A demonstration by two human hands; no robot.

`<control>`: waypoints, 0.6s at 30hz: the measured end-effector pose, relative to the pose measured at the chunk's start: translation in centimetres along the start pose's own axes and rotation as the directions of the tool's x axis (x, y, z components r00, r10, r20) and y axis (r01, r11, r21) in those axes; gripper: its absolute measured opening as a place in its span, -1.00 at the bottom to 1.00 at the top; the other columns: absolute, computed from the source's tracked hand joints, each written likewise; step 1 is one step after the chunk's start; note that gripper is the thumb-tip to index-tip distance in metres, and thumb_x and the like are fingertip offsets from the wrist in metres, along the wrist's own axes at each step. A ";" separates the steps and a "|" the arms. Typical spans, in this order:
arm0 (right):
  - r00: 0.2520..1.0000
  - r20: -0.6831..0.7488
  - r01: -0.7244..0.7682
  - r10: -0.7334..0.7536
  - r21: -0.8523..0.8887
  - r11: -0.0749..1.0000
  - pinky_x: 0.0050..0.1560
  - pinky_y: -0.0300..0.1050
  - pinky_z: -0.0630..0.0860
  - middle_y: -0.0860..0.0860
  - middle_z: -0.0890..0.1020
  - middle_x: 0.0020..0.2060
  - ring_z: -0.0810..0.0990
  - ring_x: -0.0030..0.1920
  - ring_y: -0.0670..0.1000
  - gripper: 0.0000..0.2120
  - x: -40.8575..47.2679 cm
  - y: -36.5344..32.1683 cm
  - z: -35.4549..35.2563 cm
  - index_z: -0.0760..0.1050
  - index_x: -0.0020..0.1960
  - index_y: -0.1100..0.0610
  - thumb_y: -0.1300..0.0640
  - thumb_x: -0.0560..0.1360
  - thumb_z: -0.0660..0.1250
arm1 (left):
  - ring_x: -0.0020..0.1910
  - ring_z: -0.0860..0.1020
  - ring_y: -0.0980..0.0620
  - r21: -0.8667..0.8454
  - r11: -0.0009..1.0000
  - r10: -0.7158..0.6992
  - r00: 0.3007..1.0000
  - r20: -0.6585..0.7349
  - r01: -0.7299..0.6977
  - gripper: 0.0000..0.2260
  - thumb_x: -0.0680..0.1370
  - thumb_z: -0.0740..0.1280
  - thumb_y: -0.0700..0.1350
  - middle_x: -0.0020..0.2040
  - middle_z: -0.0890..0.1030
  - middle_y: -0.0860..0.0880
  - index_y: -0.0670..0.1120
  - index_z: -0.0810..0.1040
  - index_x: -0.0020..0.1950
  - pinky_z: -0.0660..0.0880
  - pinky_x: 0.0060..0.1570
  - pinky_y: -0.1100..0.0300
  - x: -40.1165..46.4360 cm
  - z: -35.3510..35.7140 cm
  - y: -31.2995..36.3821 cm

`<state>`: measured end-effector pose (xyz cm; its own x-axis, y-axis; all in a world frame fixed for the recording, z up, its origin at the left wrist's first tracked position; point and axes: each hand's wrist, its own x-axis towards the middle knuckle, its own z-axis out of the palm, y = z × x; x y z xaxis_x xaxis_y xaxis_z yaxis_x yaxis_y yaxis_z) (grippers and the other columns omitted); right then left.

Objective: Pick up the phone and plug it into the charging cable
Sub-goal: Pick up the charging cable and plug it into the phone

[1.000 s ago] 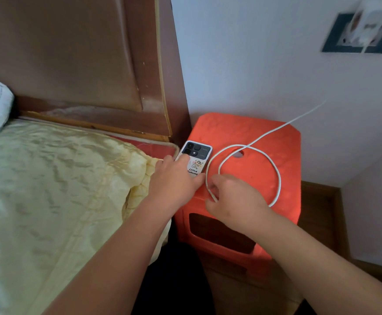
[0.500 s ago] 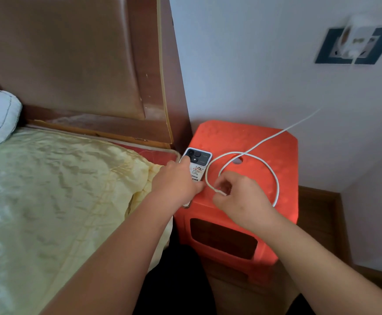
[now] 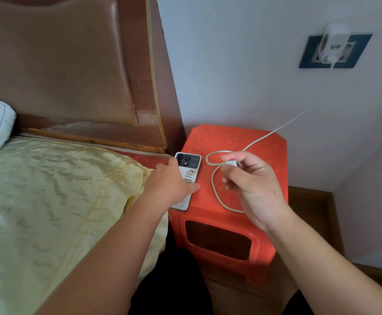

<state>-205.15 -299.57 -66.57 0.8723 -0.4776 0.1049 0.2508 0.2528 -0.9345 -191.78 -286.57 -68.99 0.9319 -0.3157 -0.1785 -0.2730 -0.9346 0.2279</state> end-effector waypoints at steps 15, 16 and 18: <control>0.997 0.071 -0.007 -0.004 0.161 0.987 -0.10 -0.12 0.49 -0.08 0.70 -0.13 0.57 -0.13 -0.05 -0.83 0.7 -2.1 -0.2 0.70 -0.13 0.04 0.20 0.45 0.33 | -0.08 0.58 -0.05 -0.343 0.939 0.041 0.999 0.020 -0.032 -0.98 0.52 0.34 -0.09 -0.06 0.64 0.01 -0.01 0.54 -0.10 0.46 -0.19 0.10 1.1 -1.8 -1.7; 0.996 0.084 -0.013 -0.002 0.175 0.985 -0.04 -0.09 0.49 -0.05 0.70 -0.11 0.59 -0.09 -0.04 -0.84 0.8 -2.2 -0.3 0.68 -0.08 0.05 0.17 0.46 0.32 | -0.13 0.59 -0.03 -0.410 0.912 0.031 0.999 0.029 -0.016 -0.93 0.52 0.34 -0.12 -0.13 0.65 0.03 -0.01 0.56 -0.16 0.46 -0.24 0.12 1.1 -1.8 -1.8; 0.992 0.126 -0.029 0.005 0.188 0.982 0.04 -0.04 0.47 0.01 0.68 -0.18 0.60 -0.10 0.01 -0.83 0.8 -2.3 -0.6 0.64 0.00 0.09 0.14 0.48 0.30 | -0.22 0.61 0.01 -0.549 0.834 -0.010 0.997 0.078 0.051 -0.86 0.51 0.35 -0.17 -0.25 0.65 0.04 -0.03 0.59 -0.25 0.46 -0.33 0.17 1.1 -2.1 -1.9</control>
<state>-205.23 -301.02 -64.56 0.9196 -0.3661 0.1422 0.2996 0.4200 -0.8567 -189.75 -284.81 -67.64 0.9133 -0.3180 -0.2545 -0.0489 -0.7058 0.7067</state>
